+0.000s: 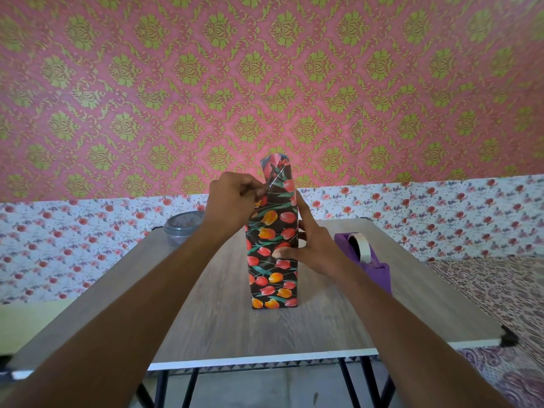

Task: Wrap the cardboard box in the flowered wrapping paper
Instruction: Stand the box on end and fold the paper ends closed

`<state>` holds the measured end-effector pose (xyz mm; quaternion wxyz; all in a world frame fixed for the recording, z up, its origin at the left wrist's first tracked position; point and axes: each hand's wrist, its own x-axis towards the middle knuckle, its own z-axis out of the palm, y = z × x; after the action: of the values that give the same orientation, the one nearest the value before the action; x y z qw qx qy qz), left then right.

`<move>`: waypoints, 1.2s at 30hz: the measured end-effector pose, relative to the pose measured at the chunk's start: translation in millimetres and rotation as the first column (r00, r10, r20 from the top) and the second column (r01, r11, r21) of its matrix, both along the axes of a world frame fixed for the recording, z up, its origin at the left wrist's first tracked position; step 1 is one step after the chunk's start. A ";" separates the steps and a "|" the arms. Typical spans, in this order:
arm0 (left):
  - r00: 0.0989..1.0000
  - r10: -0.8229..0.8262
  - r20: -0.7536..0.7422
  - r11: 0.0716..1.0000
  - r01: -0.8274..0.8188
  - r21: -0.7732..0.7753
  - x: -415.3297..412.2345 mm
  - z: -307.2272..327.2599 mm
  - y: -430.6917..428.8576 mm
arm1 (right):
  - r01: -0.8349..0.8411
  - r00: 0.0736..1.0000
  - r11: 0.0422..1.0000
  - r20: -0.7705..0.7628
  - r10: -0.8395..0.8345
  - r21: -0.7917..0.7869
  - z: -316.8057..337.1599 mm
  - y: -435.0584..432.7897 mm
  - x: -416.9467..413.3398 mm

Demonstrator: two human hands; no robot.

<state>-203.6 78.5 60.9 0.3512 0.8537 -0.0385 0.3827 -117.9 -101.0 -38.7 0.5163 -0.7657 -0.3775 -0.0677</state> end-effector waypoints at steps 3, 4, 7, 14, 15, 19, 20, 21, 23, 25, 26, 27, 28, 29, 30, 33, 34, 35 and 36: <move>0.981 -0.093 -0.170 0.994 0.101 0.036 4.6 1.6 5.3 | -0.013 1.000 1.000 0.019 0.013 -0.007 0.5 -1.0 2.4; 0.958 -0.141 -0.251 0.987 0.156 0.041 6.1 1.5 6.3 | -0.016 1.000 1.000 0.022 0.016 -0.010 1.0 -1.5 3.5; 0.881 -0.257 -0.396 0.963 0.268 -0.030 8.8 2.5 8.7 | -0.026 0.999 0.999 0.039 0.027 -0.032 2.3 -1.0 4.9; 0.861 -0.367 -0.352 0.890 0.215 -0.401 21.2 16.3 13.9 | -0.037 0.997 0.995 0.057 0.042 -0.094 5.6 -3.8 12.8; 0.858 -0.375 -0.352 0.870 0.195 -0.452 22.2 20.1 12.9 | -0.036 0.997 0.993 0.062 0.043 -0.111 6.8 -3.9 14.0; 0.885 -0.262 -0.386 0.930 0.123 -0.347 22.2 30.8 6.7 | -0.023 0.995 0.984 0.087 0.039 -0.174 12.4 -0.8 17.0; 0.895 -0.240 -0.377 0.946 0.129 -0.296 21.7 31.9 7.6 | -0.020 0.996 0.983 0.086 0.036 -0.182 13.3 0.1 17.5; 0.899 -0.244 -0.364 0.951 0.148 -0.271 22.1 32.5 8.5 | -0.018 0.996 0.982 0.087 0.034 -0.188 13.5 0.1 18.4; 0.897 -0.285 -0.338 0.942 0.198 -0.270 22.2 32.8 11.0 | -0.007 0.995 0.981 0.092 0.025 -0.196 13.2 -1.0 19.8; 0.889 -0.324 -0.324 0.930 0.238 -0.278 22.6 30.7 11.0 | -0.002 0.997 0.982 0.079 0.017 -0.189 12.0 -2.7 19.5; 0.890 -0.308 -0.337 0.941 0.232 -0.247 24.2 29.7 11.6 | -0.004 0.997 0.983 0.077 0.018 -0.182 11.4 -3.4 19.4; 0.893 -0.271 -0.359 0.958 0.212 -0.195 25.0 28.5 11.5 | -0.005 0.997 0.984 0.079 0.019 -0.178 10.5 -4.1 19.6; 0.901 -0.222 -0.374 0.974 0.186 -0.131 25.9 27.0 12.6 | -0.007 0.997 0.985 0.080 0.022 -0.174 10.0 -4.5 19.6; 0.914 -0.176 -0.365 0.984 0.161 -0.072 27.4 25.2 14.1 | -0.013 0.997 0.986 0.078 0.026 -0.168 9.7 -5.1 20.0; 0.937 -0.138 -0.321 0.990 0.139 -0.021 28.7 23.7 15.8 | -0.017 0.997 0.987 0.074 0.029 -0.162 9.6 -5.6 20.4; 0.991 -0.105 -0.081 0.992 0.110 0.060 24.1 19.7 20.0 | -0.015 0.998 0.987 0.061 0.026 -0.162 10.5 -4.3 20.0; 0.991 -0.125 -0.048 0.990 0.128 0.054 21.8 18.3 22.3 | -0.015 0.998 0.987 0.053 0.024 -0.163 10.3 -4.3 19.8; 0.984 -0.173 -0.046 0.983 0.175 0.050 19.9 16.1 25.4 | -0.015 0.999 0.987 0.047 0.023 -0.162 10.0 -4.5 20.1; 0.972 -0.226 -0.061 0.972 0.229 0.058 18.1 12.7 28.7 | -0.015 0.999 0.987 0.042 0.022 -0.160 9.6 -4.9 20.2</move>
<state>-185.6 107.2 73.6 0.3657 0.8647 -0.1389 0.3152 -97.7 -105.9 -29.2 0.4456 -0.7994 -0.4000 -0.0489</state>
